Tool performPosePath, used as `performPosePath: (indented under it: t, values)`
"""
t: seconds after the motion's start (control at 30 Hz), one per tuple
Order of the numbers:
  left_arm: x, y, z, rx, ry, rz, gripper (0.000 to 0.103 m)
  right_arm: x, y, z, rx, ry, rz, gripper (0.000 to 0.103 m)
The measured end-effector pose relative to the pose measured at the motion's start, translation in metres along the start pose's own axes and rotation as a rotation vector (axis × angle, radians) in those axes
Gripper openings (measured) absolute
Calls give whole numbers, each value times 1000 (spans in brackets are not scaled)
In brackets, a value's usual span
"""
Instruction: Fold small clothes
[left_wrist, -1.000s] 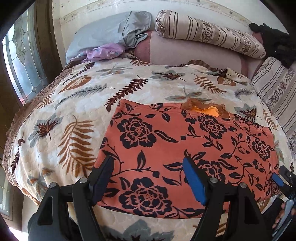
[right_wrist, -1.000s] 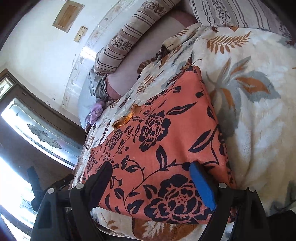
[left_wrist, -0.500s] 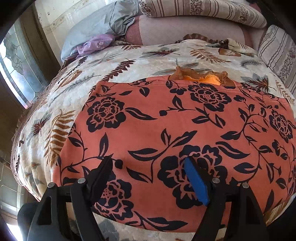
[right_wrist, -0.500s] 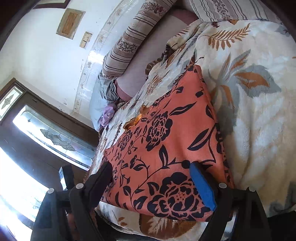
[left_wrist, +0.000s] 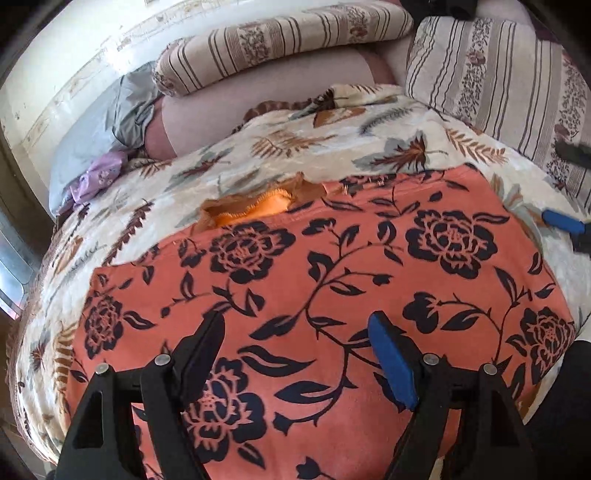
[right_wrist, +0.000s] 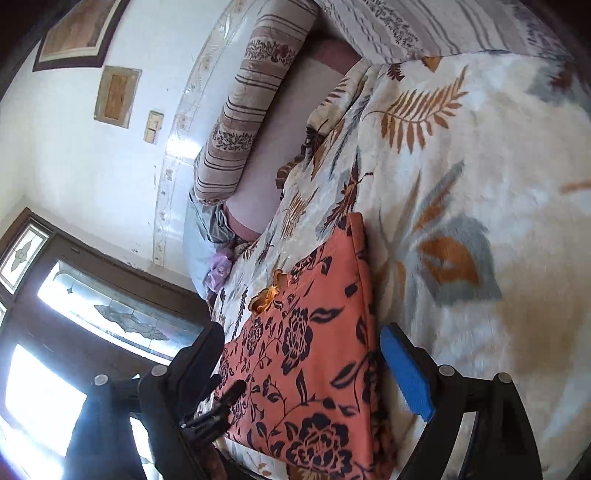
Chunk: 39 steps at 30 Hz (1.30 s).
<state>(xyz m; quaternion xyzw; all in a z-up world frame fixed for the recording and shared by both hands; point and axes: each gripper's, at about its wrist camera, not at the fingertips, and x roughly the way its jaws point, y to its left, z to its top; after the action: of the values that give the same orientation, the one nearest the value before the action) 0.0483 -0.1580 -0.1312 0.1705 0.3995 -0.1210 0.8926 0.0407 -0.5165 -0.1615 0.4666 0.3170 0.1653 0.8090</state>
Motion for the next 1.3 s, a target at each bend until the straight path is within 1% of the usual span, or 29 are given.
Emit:
performPosePath:
  t: [0.07,0.13,0.2,0.23,0.3,0.37,0.4,0.43,0.5,0.53,0.57,0.6,0.63,0.67,0.7,0.73,0.77,0.83,0.87,0.93,1.0,1.03,1.07,1.1,1.13,1.17,1.2,1.23,1.3]
  values:
    - [5,3,-5,-69,-5,-30,81,23,5,25,-48,70,-55,89]
    - [8,11,-8,-132,-6,-70,81,53,8,44,-82,158,-148,89]
    - [11,12,-11,-130,-20,-81,83,84,7,53,-120,244,-219,87]
    - [11,12,-12,-123,-27,-83,83,97,6,54,-128,269,-251,87]
    - [12,13,-14,-122,-40,-91,83,119,7,50,-185,325,-318,80]
    - [12,15,-16,-130,-55,-105,84,130,16,48,-237,342,-382,55]
    - [13,16,-18,-131,-63,-112,85,133,20,48,-249,351,-400,16]
    - [13,16,-18,-128,-70,-116,85,133,27,49,-270,348,-416,14]
    - [13,19,-18,-123,-77,-128,85,127,48,48,-365,299,-489,14]
    - [14,20,-19,-125,-79,-135,85,127,51,47,-401,274,-540,14]
    - [14,21,-18,-125,-80,-139,85,132,46,47,-391,281,-582,14]
    - [14,21,-17,-121,-76,-141,85,138,33,45,-358,304,-618,22]
    - [13,22,-15,-116,-63,-148,85,138,24,46,-327,302,-618,27]
    - [9,26,-13,-117,-46,-164,85,132,25,46,-301,268,-597,29]
    - [4,33,-12,-131,-39,-181,85,123,28,47,-284,244,-595,47]
    - [-4,44,-12,-159,-49,-186,85,116,34,45,-281,224,-605,81]
    - [-13,58,-13,-197,-69,-178,85,106,43,44,-297,182,-609,85]
    - [-31,94,-17,-293,-93,-150,85,81,66,37,-320,75,-598,85]
    - [-39,114,-23,-352,-100,-135,85,71,78,32,-313,45,-554,85]
    - [-48,152,-39,-461,-83,-100,85,55,95,15,-285,13,-442,85]
    - [-44,182,-62,-524,-14,-42,85,56,112,-9,-293,34,-345,85]
    - [-35,192,-75,-530,44,5,85,63,120,-22,-303,50,-306,85]
    - [-21,199,-88,-518,132,46,84,71,124,-37,-312,70,-274,85]
    - [-9,204,-101,-499,209,61,81,80,125,-51,-320,101,-251,85]
    - [-9,210,-111,-519,198,21,81,91,122,-63,-327,141,-244,85]
    - [-16,216,-116,-551,168,-2,74,103,117,-73,-329,178,-263,85]
    - [-21,221,-117,-570,168,-16,69,115,108,-81,-320,210,-301,85]
    - [-26,225,-116,-584,154,-34,69,122,100,-86,-306,229,-324,85]
    - [-41,235,-113,-601,89,-36,68,126,90,-93,-291,213,-323,85]
